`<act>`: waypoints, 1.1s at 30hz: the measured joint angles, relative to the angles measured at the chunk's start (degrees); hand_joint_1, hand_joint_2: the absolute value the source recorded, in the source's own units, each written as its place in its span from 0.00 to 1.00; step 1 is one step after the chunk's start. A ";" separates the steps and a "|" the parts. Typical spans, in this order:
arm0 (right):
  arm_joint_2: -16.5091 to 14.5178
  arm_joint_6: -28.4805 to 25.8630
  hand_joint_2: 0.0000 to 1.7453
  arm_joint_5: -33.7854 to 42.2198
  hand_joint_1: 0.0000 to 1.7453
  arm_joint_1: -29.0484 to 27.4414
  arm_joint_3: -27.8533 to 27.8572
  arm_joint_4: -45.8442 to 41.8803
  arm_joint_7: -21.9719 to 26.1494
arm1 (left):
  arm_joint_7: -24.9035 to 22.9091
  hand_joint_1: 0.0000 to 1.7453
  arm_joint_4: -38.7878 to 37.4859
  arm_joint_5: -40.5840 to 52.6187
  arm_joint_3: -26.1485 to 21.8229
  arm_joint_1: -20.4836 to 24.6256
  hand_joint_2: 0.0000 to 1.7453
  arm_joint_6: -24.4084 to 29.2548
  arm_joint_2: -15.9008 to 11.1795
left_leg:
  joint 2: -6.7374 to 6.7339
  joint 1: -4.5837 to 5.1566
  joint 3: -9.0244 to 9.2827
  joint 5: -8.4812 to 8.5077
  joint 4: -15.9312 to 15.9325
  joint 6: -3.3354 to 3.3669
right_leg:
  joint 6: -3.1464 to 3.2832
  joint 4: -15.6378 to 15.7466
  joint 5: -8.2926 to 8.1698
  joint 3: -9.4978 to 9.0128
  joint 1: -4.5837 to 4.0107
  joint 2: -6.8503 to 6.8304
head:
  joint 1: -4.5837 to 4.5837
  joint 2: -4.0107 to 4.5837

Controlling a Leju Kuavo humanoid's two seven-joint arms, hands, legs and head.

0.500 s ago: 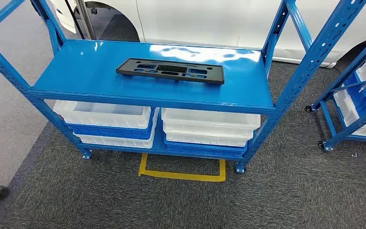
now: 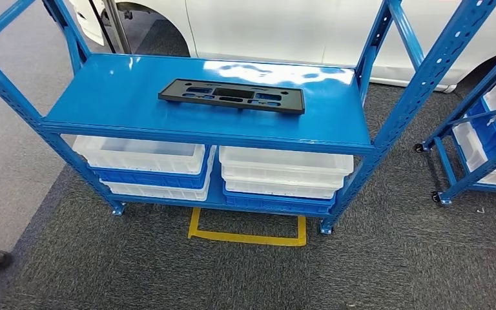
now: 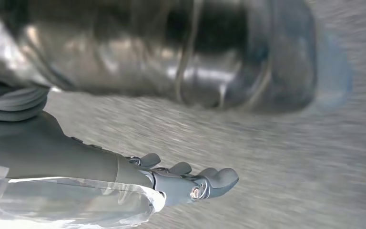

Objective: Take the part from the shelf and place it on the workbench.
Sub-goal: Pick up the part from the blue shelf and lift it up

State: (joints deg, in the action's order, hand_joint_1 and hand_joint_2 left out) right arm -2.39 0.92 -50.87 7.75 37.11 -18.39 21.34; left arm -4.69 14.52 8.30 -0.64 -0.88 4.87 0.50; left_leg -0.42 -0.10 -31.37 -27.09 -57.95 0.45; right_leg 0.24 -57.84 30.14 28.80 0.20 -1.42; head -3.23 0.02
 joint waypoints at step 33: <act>9.27 -15.37 0.00 10.41 0.00 15.85 -50.57 -38.12 3.57 | -4.50 0.00 -2.51 3.67 -0.29 1.59 0.00 -2.02 -0.11 | 0.10 0.02 -0.03 0.08 -0.04 0.00 | -0.05 -0.04 -0.05 0.01 -0.01 -0.05 | 0.00 0.00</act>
State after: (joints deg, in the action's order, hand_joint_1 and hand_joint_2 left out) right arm 6.88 -14.44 -40.47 23.60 -13.46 -56.52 24.91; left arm -9.20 12.01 11.97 -0.93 0.72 2.86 0.39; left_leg -0.31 -0.08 -31.39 -27.01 -57.99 0.45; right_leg 0.19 -57.87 30.10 28.80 0.19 -1.46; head -3.23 0.02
